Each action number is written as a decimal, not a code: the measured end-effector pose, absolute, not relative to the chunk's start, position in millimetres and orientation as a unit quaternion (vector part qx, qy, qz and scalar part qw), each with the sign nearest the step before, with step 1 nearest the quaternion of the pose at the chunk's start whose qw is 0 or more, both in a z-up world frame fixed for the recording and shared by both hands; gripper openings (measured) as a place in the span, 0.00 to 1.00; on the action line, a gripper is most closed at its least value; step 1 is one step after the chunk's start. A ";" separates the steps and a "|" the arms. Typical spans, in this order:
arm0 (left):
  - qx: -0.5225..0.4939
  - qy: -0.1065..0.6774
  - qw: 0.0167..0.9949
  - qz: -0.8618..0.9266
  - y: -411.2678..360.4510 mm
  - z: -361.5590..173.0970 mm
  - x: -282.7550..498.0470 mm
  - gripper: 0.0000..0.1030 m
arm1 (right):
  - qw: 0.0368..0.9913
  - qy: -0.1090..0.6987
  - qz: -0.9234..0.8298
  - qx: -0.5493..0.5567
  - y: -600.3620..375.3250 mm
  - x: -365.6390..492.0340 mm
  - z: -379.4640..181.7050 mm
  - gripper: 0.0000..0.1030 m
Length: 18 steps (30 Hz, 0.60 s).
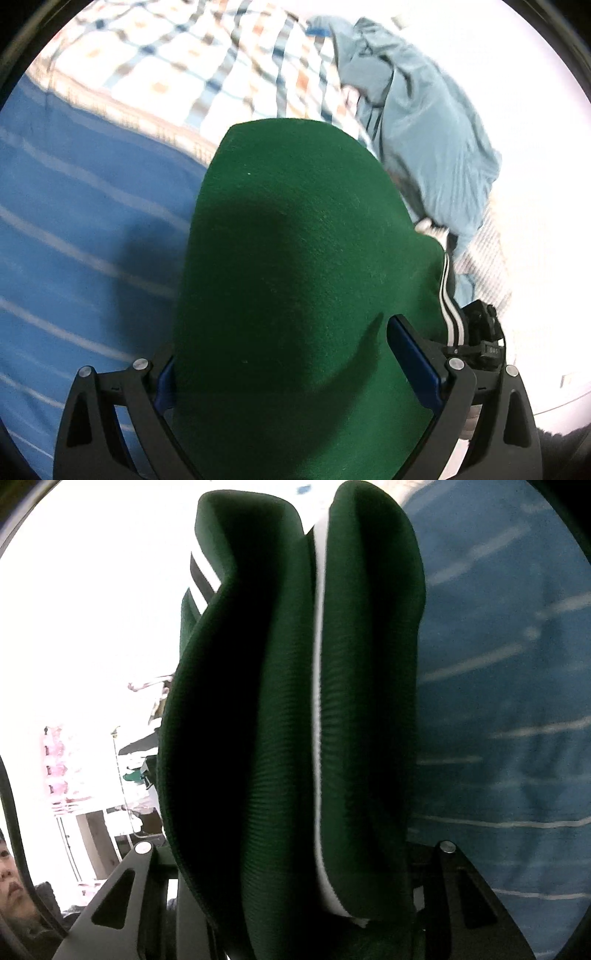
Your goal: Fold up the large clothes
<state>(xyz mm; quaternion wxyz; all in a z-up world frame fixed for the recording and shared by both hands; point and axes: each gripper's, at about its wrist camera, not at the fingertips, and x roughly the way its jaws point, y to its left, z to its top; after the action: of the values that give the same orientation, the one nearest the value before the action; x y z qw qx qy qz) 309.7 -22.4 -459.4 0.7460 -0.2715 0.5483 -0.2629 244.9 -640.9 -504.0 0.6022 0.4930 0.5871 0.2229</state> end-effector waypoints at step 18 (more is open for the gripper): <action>-0.206 0.505 0.811 -0.212 80.9 -410.9 571.4 0.95 | 0.629 0.535 0.285 0.486 -524.6 594.4 -491.9 0.42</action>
<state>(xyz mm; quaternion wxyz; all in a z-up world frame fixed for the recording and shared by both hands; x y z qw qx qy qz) 571.4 80.9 -410.9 0.8111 -0.2064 0.5046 -0.2120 594.4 -524.6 -491.9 0.6292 0.4862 0.5353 0.2849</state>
